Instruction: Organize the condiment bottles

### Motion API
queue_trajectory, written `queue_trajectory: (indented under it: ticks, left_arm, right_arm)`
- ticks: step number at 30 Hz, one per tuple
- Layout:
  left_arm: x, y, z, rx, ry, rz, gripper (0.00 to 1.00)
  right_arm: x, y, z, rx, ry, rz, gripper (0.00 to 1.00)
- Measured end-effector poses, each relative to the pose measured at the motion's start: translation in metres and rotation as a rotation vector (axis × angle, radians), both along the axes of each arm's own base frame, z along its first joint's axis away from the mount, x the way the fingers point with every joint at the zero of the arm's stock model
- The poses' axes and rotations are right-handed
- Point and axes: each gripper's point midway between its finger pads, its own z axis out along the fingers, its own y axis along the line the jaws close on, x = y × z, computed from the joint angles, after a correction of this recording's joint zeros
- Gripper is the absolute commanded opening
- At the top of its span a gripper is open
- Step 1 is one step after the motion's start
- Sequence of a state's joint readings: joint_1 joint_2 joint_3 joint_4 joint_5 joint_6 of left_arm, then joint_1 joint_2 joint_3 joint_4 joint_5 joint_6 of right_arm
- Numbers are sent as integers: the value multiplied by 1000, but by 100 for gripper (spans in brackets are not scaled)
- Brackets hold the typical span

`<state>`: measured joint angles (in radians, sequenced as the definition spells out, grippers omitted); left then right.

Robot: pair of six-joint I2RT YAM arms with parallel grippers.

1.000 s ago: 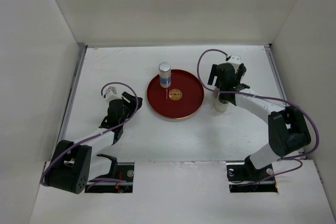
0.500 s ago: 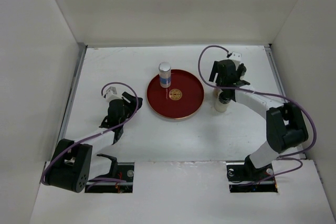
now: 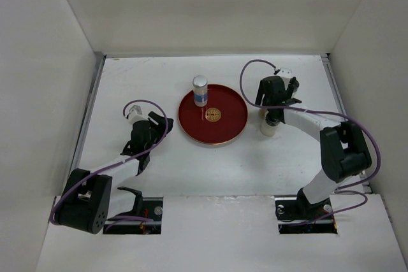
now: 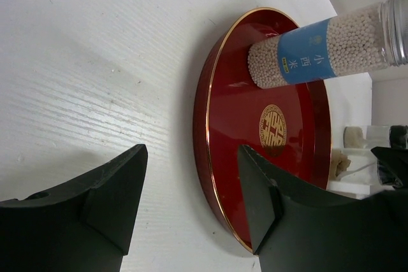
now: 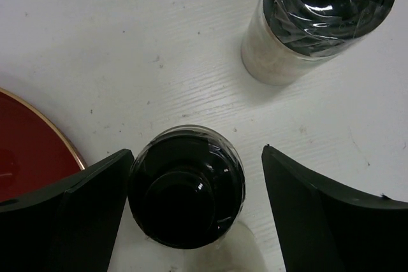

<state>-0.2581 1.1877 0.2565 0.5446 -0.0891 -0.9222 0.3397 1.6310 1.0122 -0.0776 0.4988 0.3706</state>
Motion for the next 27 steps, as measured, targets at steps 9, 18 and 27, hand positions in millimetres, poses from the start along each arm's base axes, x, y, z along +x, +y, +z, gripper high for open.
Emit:
queue_trajectory:
  ticks: [9,18,27]
  left_arm:
    - [0,-1,1,-5,-2,-2,56]
    - [0,-1,1,-6,-4,-5,56]
    - [0,-1,2,-7,-5,-4,56]
  right_arm:
    - [1,0,4,3,-11,-1,58]
    - [25,66,114,20,-315,174,58]
    - [45,184,104,67,-333,394,58]
